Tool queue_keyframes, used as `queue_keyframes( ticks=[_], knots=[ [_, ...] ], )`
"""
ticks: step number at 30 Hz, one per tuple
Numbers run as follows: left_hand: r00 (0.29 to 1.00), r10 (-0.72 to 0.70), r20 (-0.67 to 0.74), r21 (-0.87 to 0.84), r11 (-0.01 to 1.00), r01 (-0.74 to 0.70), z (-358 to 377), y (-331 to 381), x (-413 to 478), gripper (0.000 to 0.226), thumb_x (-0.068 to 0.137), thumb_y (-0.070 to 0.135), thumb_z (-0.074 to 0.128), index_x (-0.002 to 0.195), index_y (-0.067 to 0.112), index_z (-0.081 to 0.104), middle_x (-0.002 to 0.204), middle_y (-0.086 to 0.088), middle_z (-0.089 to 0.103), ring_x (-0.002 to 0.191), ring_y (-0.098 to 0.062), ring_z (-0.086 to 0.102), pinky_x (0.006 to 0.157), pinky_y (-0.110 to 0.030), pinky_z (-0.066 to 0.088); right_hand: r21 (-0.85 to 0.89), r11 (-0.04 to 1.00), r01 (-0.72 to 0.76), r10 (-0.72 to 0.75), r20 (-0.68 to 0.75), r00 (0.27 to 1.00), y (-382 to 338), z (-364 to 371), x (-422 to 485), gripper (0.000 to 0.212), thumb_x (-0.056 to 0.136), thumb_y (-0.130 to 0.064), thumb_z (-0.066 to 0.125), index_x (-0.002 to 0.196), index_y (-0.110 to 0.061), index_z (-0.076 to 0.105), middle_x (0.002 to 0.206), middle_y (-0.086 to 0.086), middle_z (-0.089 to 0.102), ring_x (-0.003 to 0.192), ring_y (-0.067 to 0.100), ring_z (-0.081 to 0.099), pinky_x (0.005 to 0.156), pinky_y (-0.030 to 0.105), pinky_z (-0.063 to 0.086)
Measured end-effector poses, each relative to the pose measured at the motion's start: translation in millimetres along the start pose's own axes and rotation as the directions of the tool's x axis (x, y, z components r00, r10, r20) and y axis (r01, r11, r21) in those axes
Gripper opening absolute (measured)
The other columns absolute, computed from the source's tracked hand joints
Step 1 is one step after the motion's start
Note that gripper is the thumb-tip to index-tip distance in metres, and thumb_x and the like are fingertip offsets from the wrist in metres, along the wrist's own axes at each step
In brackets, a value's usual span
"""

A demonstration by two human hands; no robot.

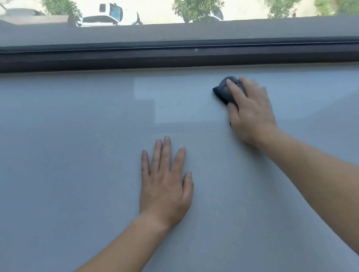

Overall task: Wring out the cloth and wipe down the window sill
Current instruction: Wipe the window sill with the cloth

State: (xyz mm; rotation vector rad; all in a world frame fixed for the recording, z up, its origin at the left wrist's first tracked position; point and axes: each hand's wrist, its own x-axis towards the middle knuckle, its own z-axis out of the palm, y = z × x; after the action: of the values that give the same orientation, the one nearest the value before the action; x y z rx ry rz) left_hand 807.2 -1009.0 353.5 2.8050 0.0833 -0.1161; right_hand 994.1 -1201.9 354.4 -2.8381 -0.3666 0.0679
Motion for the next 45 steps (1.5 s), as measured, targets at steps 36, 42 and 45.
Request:
queue_keyframes(
  ticks=[36, 42, 45],
  knots=[
    [1.000, -0.010, 0.006, -0.125, 0.992, 0.011, -6.2, -4.0, -13.0, 0.064, 0.092, 0.039, 0.026, 0.153, 0.019, 0.030, 0.166, -0.007, 0.013, 0.153, -0.019, 0.000, 0.122, -0.045, -0.011, 0.030, 0.965, 0.259, -0.261, 0.129, 0.957, -24.9, 7.3, -195.9, 0.057, 0.097, -0.025, 0.049, 0.152, -0.027, 0.036, 0.161, 0.006, 0.026, 0.149, 0.034, 0.018, 0.123, 0.052, 0.009],
    [0.999, -0.038, 0.033, 0.089, 0.995, 0.035, -3.4, -13.6, -111.5, 0.068, 0.092, 0.051, 0.020, 0.153, 0.023, 0.028, 0.166, -0.009, 0.008, 0.153, -0.025, -0.003, 0.119, -0.058, -0.010, 0.041, 0.989, -0.140, 0.141, -0.024, 0.990, -38.8, 8.3, -186.8, 0.057, 0.099, -0.031, 0.040, 0.154, -0.026, 0.028, 0.162, 0.004, 0.018, 0.149, 0.031, 0.014, 0.122, 0.049, 0.011],
    [0.994, -0.054, 0.096, 0.199, 0.979, 0.034, 6.2, -21.7, -145.0, 0.072, 0.092, 0.057, 0.017, 0.157, 0.026, 0.016, 0.167, -0.008, -0.002, 0.153, -0.026, -0.010, 0.117, -0.061, -0.008, 0.064, 0.988, 0.139, -0.142, 0.047, 0.989, -69.3, 21.4, -245.3, 0.057, 0.096, -0.033, 0.043, 0.152, -0.024, 0.037, 0.161, 0.008, 0.025, 0.149, 0.036, 0.020, 0.122, 0.054, 0.012]
  ],
)
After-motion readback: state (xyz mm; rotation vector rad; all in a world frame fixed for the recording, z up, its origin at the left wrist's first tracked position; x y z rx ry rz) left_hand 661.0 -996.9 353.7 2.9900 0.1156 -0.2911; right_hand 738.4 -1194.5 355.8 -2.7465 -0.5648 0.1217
